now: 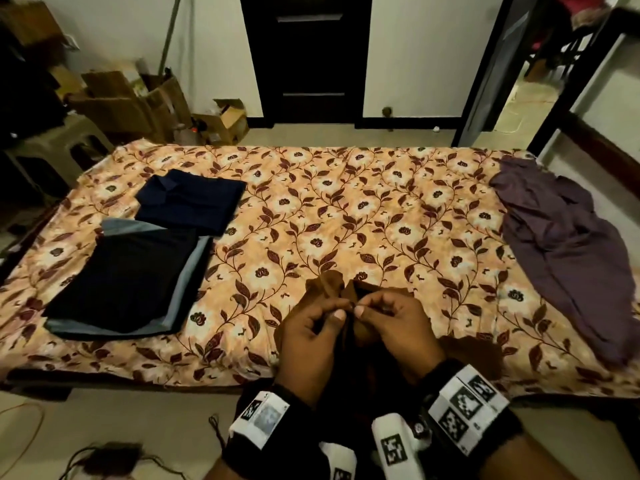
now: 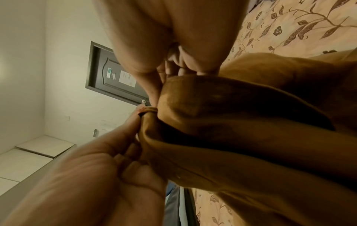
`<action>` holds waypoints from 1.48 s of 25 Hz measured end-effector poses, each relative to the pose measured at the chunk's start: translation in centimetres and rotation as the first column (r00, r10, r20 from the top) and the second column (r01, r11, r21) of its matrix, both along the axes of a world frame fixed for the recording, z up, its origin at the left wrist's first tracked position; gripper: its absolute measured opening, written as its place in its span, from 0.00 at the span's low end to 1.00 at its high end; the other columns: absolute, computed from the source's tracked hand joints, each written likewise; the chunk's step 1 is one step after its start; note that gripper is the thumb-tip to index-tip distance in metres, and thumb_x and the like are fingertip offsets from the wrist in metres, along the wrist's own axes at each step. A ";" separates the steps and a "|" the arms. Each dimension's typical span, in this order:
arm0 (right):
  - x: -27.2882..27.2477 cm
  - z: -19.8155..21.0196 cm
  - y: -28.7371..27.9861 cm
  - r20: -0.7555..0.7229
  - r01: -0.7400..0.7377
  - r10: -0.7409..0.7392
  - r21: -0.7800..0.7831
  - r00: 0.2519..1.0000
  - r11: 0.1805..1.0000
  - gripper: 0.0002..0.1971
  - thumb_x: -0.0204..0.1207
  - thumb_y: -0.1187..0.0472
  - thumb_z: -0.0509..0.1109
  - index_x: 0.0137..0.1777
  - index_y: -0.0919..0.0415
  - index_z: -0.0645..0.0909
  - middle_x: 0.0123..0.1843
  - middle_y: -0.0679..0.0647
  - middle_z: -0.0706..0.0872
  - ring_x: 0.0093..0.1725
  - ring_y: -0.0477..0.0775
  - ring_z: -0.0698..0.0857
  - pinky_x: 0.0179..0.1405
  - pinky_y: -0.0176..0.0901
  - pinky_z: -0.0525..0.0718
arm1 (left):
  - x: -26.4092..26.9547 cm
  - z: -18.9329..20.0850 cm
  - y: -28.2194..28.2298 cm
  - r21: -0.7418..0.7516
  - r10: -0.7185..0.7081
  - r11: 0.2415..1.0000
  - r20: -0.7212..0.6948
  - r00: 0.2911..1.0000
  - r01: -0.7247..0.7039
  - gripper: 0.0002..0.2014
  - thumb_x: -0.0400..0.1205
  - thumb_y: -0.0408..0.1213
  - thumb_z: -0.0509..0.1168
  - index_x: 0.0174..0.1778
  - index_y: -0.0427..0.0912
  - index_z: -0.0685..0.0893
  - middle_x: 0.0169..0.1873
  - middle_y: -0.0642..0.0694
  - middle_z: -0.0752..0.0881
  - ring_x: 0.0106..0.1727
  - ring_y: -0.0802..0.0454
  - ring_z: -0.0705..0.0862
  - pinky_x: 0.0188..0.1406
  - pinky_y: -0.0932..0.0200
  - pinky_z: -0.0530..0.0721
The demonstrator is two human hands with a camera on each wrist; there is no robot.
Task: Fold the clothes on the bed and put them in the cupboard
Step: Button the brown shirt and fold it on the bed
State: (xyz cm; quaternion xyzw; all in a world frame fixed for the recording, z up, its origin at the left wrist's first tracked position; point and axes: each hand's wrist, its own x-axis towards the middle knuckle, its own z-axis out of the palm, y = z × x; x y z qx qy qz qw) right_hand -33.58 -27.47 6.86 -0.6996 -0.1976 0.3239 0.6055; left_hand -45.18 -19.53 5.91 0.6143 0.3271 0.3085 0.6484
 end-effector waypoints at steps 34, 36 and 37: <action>5.8 6.8 -6.5 0.361 -0.207 0.662 -0.758 0.656 0.619 0.07 0.72 0.55 0.77 0.44 0.54 0.83 0.42 0.47 0.84 0.45 0.50 0.83 0.38 0.38 0.78 | -2.2 4.1 4.7 0.347 -0.107 0.829 -0.670 0.734 0.438 0.09 0.81 0.34 0.68 0.56 0.44 0.89 0.52 0.50 0.87 0.54 0.52 0.84 0.60 0.52 0.84; 6.5 6.6 -7.4 0.329 -0.238 0.636 -0.731 0.698 0.639 0.05 0.71 0.58 0.78 0.39 0.54 0.83 0.39 0.48 0.86 0.42 0.50 0.85 0.35 0.39 0.79 | -2.8 3.3 5.1 0.338 -0.105 0.829 -0.689 0.717 0.446 0.06 0.79 0.37 0.71 0.49 0.44 0.92 0.46 0.48 0.90 0.49 0.51 0.87 0.56 0.47 0.87; 6.6 6.4 -7.5 0.330 -0.248 0.592 -0.682 0.735 0.688 0.05 0.70 0.59 0.79 0.39 0.56 0.85 0.38 0.50 0.87 0.41 0.51 0.86 0.36 0.39 0.80 | -3.0 2.8 4.9 0.349 -0.093 0.843 -0.654 0.751 0.408 0.05 0.79 0.37 0.72 0.47 0.45 0.92 0.43 0.48 0.91 0.47 0.52 0.87 0.55 0.48 0.87</action>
